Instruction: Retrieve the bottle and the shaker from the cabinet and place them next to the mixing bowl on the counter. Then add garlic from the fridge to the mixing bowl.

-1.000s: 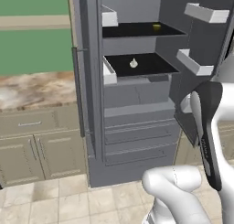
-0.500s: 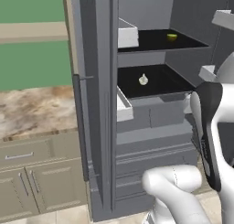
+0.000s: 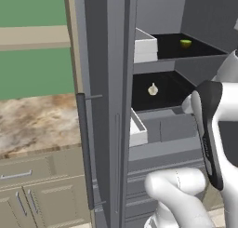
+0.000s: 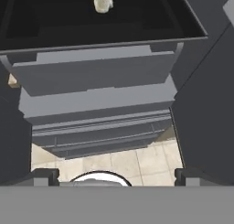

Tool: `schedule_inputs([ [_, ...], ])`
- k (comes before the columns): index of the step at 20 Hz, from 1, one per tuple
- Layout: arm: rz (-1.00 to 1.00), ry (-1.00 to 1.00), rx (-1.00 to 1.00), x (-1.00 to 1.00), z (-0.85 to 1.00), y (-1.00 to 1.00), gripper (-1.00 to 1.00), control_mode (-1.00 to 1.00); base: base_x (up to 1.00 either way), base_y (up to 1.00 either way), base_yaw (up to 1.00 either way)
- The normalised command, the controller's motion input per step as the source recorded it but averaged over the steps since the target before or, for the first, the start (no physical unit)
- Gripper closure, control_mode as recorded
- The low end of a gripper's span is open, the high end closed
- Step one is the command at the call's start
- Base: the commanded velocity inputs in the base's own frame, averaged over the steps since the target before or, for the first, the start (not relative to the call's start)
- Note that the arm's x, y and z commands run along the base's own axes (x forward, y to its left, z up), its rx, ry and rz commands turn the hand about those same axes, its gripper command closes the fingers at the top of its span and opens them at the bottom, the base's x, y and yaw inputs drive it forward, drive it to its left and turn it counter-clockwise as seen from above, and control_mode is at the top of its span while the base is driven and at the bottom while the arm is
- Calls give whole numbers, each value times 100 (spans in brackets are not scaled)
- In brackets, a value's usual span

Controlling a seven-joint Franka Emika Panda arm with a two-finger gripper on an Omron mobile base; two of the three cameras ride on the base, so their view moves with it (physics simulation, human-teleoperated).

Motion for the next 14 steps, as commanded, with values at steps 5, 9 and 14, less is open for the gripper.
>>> schedule_inputs([
  [5,0,-25,1,27,-31,-1,-100,-100,0,0,0],
  [9,1,-42,3,15,-25,0,-100,-100,0,0,0],
  [14,1,-23,6,32,-1,0,-100,-100,0,0,0],
])
